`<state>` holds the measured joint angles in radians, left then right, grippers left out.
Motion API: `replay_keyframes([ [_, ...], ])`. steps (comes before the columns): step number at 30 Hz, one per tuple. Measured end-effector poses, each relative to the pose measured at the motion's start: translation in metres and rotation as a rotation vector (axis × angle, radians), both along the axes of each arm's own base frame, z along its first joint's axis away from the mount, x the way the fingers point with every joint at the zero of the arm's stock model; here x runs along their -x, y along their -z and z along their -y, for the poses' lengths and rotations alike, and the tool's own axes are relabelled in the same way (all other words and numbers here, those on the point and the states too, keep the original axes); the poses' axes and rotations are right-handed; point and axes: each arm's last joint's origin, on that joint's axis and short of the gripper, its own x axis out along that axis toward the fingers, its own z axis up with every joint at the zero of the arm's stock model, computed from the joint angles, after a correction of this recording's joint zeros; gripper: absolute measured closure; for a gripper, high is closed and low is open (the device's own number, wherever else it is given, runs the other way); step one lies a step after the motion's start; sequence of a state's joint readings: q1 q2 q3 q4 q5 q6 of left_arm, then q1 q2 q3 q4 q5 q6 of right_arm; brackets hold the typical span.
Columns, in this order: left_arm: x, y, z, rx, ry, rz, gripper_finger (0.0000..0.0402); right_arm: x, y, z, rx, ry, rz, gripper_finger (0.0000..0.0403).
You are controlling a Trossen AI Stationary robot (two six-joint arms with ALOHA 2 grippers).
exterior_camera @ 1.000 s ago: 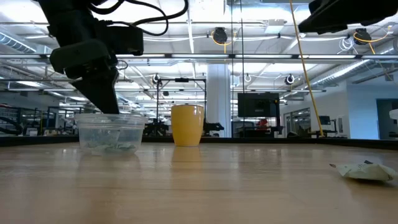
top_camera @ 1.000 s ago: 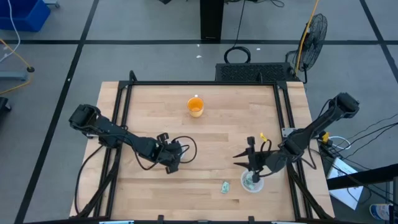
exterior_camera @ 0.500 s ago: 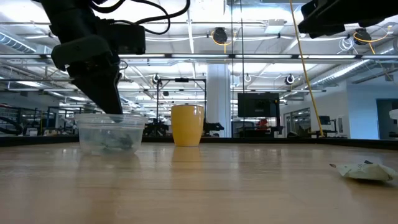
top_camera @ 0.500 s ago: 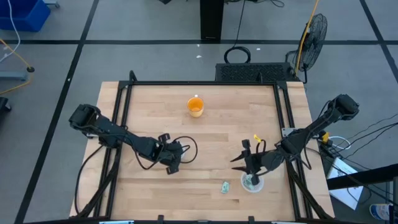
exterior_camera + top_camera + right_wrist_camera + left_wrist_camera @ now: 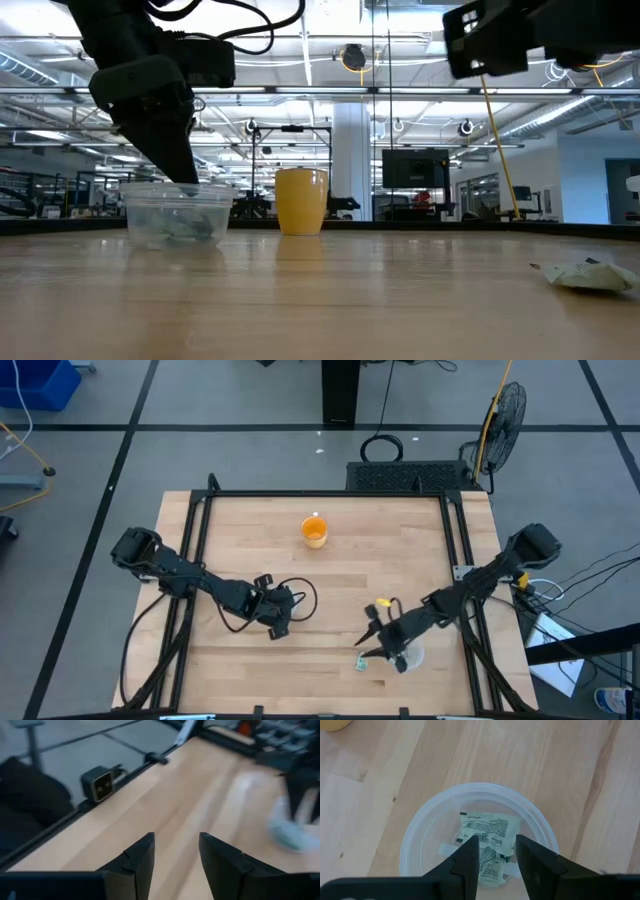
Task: Pick and place Stevia / Truvia into bins
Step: Put the white stevia packet into the bottom transparent container
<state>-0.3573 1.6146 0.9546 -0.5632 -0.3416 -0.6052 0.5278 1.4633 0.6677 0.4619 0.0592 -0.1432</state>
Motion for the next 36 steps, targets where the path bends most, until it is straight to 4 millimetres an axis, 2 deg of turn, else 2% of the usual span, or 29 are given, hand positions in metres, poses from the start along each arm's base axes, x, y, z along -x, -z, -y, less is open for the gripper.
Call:
replay_keyframes([
  [5, 0.0, 0.0, 0.0, -0.007, 0.014, -0.002, 0.027, -0.024, 0.003, -0.011, -0.03, -0.085, -0.118, 0.0248],
  [12, -0.002, -0.001, 0.0, -0.017, 0.035, 0.019, 0.027, -0.047, 0.01, -0.031, 0.123, -0.083, -0.455, 0.0248],
  [20, -0.004, -0.002, 0.001, -0.015, 0.041, 0.035, 0.027, -0.046, 0.044, -0.048, 0.16, -0.089, -0.575, 0.0248],
  [27, -0.004, -0.002, 0.001, -0.015, 0.041, 0.035, 0.027, -0.045, 0.052, -0.05, 0.169, -0.032, -0.599, 0.0254],
  [31, -0.004, -0.002, 0.001, -0.015, 0.041, 0.035, 0.027, -0.048, 0.059, -0.048, 0.199, 0.0, -0.605, 0.0278],
  [36, -0.004, -0.002, 0.001, -0.014, 0.041, 0.035, 0.027, -0.048, 0.062, -0.047, 0.205, 0.002, -0.616, 0.033],
])
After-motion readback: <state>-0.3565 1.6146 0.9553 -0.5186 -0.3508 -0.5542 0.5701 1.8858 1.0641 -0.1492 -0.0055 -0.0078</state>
